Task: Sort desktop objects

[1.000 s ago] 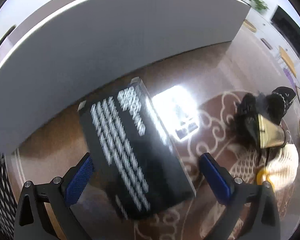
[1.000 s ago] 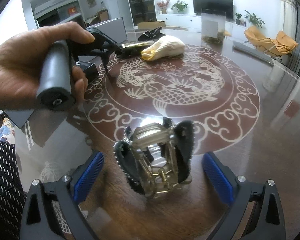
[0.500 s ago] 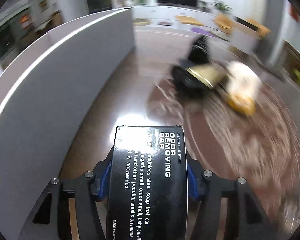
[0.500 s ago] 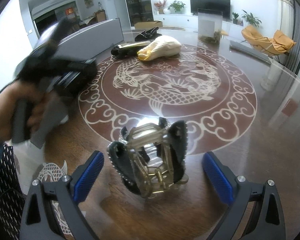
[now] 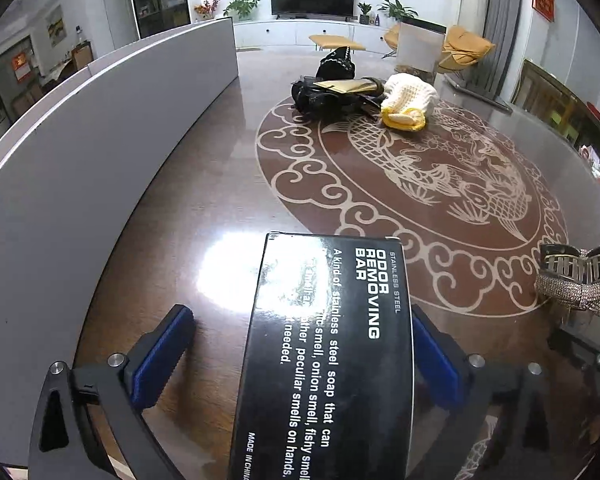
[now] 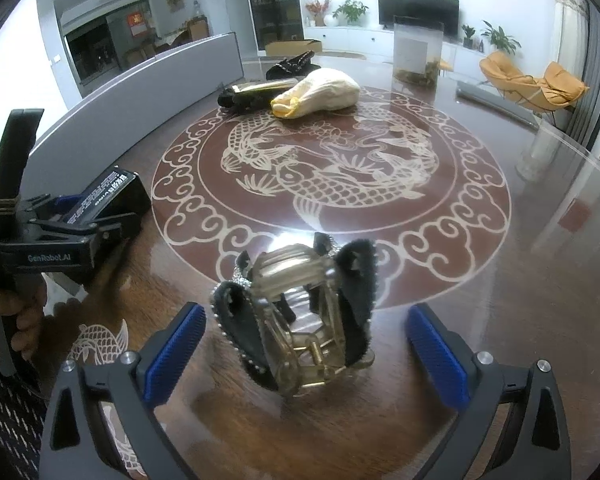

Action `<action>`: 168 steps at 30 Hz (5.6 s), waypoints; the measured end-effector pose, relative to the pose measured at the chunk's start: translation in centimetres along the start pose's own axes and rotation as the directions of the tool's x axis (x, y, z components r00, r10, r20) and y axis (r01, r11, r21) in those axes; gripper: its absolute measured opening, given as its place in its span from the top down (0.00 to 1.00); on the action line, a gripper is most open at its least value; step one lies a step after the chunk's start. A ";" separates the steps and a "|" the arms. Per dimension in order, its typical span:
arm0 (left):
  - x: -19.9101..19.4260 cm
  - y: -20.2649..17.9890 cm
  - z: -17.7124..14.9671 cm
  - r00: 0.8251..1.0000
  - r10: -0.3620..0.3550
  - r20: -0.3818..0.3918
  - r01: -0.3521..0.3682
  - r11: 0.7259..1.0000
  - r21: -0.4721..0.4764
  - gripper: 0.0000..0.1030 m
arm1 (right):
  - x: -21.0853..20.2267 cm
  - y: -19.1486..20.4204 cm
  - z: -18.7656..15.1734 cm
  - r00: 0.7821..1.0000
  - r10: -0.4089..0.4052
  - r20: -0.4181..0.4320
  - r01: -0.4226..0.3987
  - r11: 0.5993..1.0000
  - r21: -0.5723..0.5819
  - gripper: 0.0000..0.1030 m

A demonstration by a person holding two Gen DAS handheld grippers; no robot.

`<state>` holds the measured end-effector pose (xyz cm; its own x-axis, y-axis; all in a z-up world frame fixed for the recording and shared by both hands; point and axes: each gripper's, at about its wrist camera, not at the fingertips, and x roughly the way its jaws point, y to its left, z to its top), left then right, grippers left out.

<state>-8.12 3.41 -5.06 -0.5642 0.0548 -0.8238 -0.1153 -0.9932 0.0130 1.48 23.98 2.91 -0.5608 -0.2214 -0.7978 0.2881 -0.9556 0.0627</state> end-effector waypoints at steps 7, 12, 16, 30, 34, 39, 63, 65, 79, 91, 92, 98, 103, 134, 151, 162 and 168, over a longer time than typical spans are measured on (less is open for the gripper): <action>0.3 0.0 0.1 1.000 -0.001 0.001 0.001 1.000 0.000 0.00 | 0.2 0.4 0.0 1.000 -0.025 -0.009 0.025 1.000 -0.017 0.00; 0.2 -0.3 0.0 1.000 -0.001 0.001 0.001 1.000 0.000 0.00 | 0.2 0.4 0.0 1.000 -0.026 -0.010 0.026 1.000 -0.018 0.00; 0.2 -0.3 0.0 1.000 -0.001 0.001 0.001 1.000 0.000 0.00 | 0.2 0.4 0.0 1.000 -0.025 -0.009 0.025 1.000 -0.018 0.00; 0.1 -0.3 0.0 1.000 -0.002 0.002 0.002 1.000 0.000 0.00 | 0.3 0.3 0.0 1.000 -0.022 -0.008 0.022 1.000 -0.014 0.00; 0.1 -0.3 -0.1 1.000 -0.005 0.002 0.005 1.000 0.001 0.00 | 0.3 0.3 0.0 1.000 -0.022 -0.008 0.021 1.000 -0.014 0.00; 0.2 -0.3 0.0 1.000 -0.005 0.002 0.005 1.000 0.000 0.00 | 0.3 0.3 0.0 1.000 -0.021 -0.007 0.021 1.000 -0.014 0.00; 0.1 -0.3 0.0 1.000 -0.009 0.003 0.009 1.000 0.000 0.00 | 0.4 0.6 0.0 0.999 -0.039 -0.016 0.038 0.999 -0.029 0.00; 0.1 -0.4 0.0 1.000 -0.009 0.003 0.009 1.000 0.000 0.00 | 0.3 0.6 0.0 0.999 -0.040 -0.016 0.039 0.999 -0.030 0.00; 0.1 -0.4 0.0 1.000 -0.009 0.003 0.009 1.000 0.000 0.00 | 0.2 0.5 0.0 1.000 -0.028 -0.012 0.028 0.999 -0.021 0.00; 0.2 -0.3 0.1 1.000 -0.010 0.004 0.010 1.000 0.000 0.00 | 0.2 0.4 0.0 1.000 -0.025 -0.010 0.025 1.000 -0.019 0.00; 0.2 -0.3 0.1 1.000 -0.010 0.004 0.010 1.000 0.000 0.00 | 0.2 0.4 0.0 1.000 -0.026 -0.011 0.025 0.999 -0.019 0.00; 0.2 -0.3 0.1 1.000 -0.010 0.004 0.010 1.000 0.000 0.00 | 0.2 0.4 0.0 1.000 -0.024 -0.010 0.024 1.000 -0.017 0.00; 0.2 -0.3 0.1 1.000 -0.013 0.004 0.013 1.000 0.001 0.00 | 0.2 0.4 0.0 1.000 -0.025 -0.010 0.025 1.000 -0.018 0.00; -3.5 0.5 -1.5 0.976 -0.181 0.121 0.186 0.982 -0.031 0.44 | -3.6 -1.8 1.1 0.996 0.011 0.084 -0.019 0.995 0.101 0.52; -16.3 17.0 3.7 0.946 -0.092 0.309 0.172 0.955 -0.241 0.44 | -3.6 15.0 20.8 0.875 0.425 0.231 -0.408 0.905 -0.119 0.52; -7.5 28.3 8.1 0.995 0.096 0.020 -0.085 0.946 -0.314 0.43 | 11.4 28.6 30.4 0.941 0.339 -0.020 -0.334 0.915 -0.225 0.47; -5.0 29.6 7.9 0.986 0.158 -0.057 -0.167 0.915 -0.367 0.37 | 10.5 27.9 30.3 0.932 0.361 0.025 -0.350 0.917 -0.192 0.03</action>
<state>-15.20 -25.42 3.93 -0.5281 -0.1083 -0.8423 0.2891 -0.9555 -0.0584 -19.87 -10.87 14.50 -0.4383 -0.5563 -0.7060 0.6094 -0.7613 0.2216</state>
